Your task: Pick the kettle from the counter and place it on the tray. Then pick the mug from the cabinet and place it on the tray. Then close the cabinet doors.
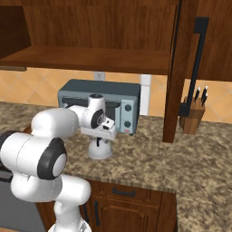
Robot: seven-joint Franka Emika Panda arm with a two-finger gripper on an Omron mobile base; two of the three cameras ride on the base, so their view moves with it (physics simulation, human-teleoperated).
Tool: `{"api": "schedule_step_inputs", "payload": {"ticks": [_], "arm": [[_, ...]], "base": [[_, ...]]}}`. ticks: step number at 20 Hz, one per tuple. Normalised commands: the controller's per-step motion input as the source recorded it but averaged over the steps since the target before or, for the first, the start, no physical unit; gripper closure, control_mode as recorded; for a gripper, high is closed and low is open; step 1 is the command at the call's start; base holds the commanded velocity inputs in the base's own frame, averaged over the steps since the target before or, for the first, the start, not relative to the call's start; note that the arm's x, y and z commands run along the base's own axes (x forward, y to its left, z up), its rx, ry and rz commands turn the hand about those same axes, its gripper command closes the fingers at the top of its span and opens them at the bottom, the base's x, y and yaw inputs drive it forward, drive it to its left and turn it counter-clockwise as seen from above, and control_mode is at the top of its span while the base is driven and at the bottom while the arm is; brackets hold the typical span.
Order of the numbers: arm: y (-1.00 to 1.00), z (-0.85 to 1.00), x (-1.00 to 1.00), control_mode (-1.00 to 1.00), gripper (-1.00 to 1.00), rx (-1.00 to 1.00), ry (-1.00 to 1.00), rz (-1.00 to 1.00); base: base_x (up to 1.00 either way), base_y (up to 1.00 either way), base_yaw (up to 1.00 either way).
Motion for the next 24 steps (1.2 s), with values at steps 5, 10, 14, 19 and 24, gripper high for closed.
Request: {"api": "schedule_step_inputs", "payload": {"ticks": [5, 10, 14, 19, 24], "arm": [[0.04, -0.23, -0.21, -1.0, -1.0, 0.0, 0.0, 0.0], [0.06, -0.22, -0.14, -1.0, 1.0, 0.0, 0.0, 0.0], [0.01, -0.02, -0.05, -1.0, 1.0, 0.0, -0.01, 0.0], [0.11, 0.05, -0.07, -1.0, 1.0, 0.0, 0.0, 0.0], [0.26, 0.34, -0.1, -1.0, 1.0, 0.0, 0.0, 0.0]], "base": [[0.0, 0.0, 0.0], [0.0, 0.0, 0.0], [0.0, 0.0, 0.0], [0.0, 0.0, 0.0], [0.0, 0.0, 0.0]]}}
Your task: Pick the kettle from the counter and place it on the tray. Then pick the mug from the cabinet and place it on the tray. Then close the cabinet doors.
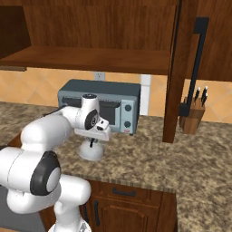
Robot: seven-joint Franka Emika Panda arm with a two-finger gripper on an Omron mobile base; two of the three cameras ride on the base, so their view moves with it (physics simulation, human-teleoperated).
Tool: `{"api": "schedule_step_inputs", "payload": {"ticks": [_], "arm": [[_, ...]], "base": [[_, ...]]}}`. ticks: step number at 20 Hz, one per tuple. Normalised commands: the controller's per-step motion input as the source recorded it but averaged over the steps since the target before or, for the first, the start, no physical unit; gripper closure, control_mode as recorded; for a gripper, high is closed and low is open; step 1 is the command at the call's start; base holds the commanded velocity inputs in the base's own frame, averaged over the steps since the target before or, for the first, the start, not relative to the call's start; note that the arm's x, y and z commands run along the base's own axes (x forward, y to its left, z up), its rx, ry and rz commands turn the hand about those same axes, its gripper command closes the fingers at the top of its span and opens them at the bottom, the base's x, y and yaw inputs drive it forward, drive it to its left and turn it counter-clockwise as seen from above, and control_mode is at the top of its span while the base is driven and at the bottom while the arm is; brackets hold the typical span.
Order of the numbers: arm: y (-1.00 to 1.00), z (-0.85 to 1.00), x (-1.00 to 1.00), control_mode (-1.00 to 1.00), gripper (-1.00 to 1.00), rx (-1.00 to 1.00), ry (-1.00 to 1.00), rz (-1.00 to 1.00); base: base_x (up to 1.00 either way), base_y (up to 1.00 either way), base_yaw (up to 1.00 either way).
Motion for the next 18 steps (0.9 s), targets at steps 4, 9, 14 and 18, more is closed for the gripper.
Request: {"api": "schedule_step_inputs", "payload": {"ticks": [4, 9, 14, 18], "arm": [[0.6, 0.33, 0.0, -1.0, 1.0, 0.0, 0.0, 0.0], [0.83, 0.24, -0.01, -1.0, 1.0, -0.02, 0.0, 0.0], [0.91, 0.39, 0.0, -1.0, 1.0, -0.06, 0.0, 0.0], [0.89, 0.24, 0.0, -1.0, 1.0, -0.06, 0.0, 0.0]], "base": [[0.0, 0.0, 0.0], [0.0, 0.0, 0.0], [0.0, 0.0, 0.0], [0.0, 0.0, 0.0]]}}
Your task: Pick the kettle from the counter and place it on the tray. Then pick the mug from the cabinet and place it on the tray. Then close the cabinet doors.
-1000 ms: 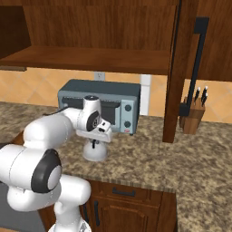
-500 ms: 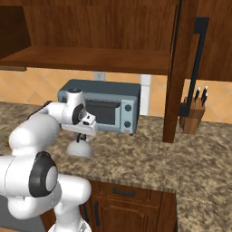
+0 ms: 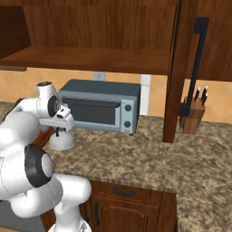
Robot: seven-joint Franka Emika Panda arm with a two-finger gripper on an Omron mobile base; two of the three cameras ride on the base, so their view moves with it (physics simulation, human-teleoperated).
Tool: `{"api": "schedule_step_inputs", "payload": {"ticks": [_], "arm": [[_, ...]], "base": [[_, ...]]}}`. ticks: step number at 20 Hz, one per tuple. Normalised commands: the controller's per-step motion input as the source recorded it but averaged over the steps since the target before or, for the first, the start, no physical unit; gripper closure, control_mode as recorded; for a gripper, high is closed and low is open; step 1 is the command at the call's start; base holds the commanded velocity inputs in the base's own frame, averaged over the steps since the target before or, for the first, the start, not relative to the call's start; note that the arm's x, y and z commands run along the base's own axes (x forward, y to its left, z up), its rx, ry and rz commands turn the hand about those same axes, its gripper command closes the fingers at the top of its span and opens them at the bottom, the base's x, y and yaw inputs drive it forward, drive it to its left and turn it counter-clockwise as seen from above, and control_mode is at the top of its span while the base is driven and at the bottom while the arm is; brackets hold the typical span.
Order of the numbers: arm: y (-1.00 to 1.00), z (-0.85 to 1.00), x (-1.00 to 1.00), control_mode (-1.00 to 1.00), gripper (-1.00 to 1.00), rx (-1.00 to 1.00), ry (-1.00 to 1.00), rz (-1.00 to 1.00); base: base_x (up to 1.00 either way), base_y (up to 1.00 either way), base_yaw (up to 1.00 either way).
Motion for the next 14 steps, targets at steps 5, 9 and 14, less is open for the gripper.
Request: {"api": "schedule_step_inputs", "payload": {"ticks": [5, 9, 14], "arm": [[0.74, 0.03, 0.05, -1.0, 1.0, -0.08, 0.0, 0.0], [0.59, 0.0, 0.09, -1.0, 1.0, -0.08, 0.0, -0.02], [0.46, 0.0, 0.07, -1.0, 1.0, -0.05, -0.01, -0.04]], "base": [[0.0, 0.0, 0.0], [0.0, 0.0, 0.0], [0.0, 0.0, 0.0]]}}
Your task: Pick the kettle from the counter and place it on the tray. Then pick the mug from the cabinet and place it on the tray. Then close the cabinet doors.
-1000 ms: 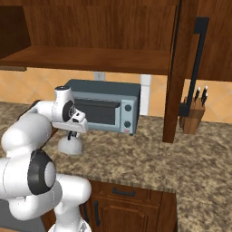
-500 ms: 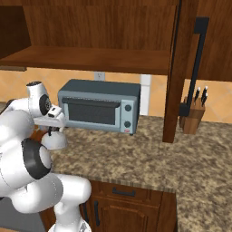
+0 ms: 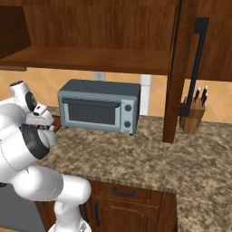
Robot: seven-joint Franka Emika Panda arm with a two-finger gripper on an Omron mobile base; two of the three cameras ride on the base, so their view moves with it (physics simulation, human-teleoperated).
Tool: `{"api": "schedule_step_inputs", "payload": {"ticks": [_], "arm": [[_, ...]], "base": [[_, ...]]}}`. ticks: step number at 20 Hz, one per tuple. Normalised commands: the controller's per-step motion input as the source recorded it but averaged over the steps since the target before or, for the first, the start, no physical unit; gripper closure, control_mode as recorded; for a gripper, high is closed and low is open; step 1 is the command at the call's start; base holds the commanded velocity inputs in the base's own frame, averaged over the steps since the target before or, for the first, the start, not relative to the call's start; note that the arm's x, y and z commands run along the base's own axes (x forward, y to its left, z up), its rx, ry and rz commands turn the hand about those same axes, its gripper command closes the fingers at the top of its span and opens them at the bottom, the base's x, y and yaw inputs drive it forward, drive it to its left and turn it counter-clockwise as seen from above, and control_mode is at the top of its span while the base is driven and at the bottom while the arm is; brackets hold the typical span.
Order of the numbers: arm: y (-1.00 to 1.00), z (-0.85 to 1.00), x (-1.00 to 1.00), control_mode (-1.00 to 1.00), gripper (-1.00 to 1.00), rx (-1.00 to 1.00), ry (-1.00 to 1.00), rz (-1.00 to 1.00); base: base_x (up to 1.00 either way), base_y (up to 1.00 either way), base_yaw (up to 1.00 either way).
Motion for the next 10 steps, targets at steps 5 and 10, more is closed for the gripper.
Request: {"api": "schedule_step_inputs", "payload": {"ticks": [5, 10], "arm": [[0.26, -0.15, 0.0, -1.0, 1.0, 0.0, -0.23, -0.04], [0.25, -0.23, 0.0, -1.0, 1.0, 0.01, -0.33, -0.04]], "base": [[0.0, 0.0, 0.0], [0.0, 0.0, 0.0]]}}
